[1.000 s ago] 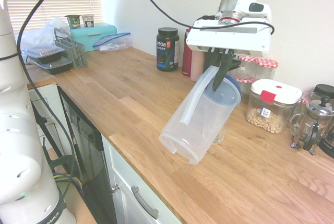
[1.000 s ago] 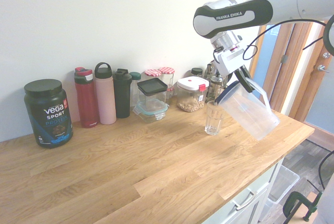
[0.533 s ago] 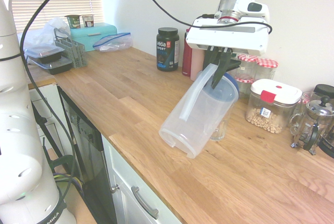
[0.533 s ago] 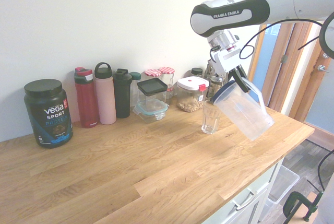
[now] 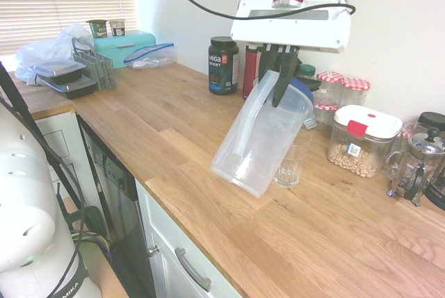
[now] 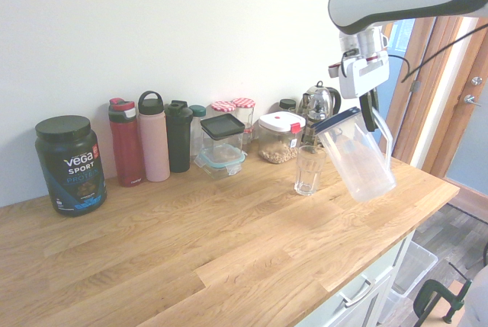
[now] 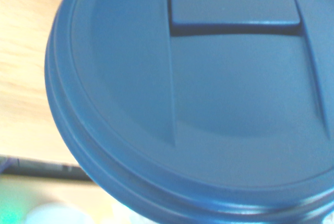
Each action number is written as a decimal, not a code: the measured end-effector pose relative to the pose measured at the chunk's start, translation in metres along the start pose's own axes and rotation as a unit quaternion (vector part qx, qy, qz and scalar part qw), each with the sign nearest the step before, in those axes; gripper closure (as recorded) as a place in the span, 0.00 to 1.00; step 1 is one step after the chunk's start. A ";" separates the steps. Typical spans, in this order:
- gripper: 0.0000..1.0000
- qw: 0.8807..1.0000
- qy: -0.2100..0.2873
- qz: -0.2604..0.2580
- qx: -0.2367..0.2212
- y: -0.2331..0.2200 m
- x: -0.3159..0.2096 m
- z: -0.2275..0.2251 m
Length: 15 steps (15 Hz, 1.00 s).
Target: Pour me some water
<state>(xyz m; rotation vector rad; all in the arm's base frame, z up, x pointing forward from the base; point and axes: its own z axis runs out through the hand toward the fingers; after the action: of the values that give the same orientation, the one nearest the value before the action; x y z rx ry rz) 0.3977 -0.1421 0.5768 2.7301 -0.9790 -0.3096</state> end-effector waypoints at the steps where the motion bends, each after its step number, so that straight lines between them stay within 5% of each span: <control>1: 1.00 1.000 0.015 0.004 0.017 0.010 -0.010 0.006; 7: 1.00 0.987 0.107 0.026 0.118 0.076 -0.057 0.077; 15: 1.00 0.945 0.215 0.085 0.233 0.090 -0.085 0.098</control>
<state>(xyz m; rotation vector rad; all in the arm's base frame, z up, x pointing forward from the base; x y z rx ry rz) 0.2531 -0.1686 0.5186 2.8796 -1.2637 0.5993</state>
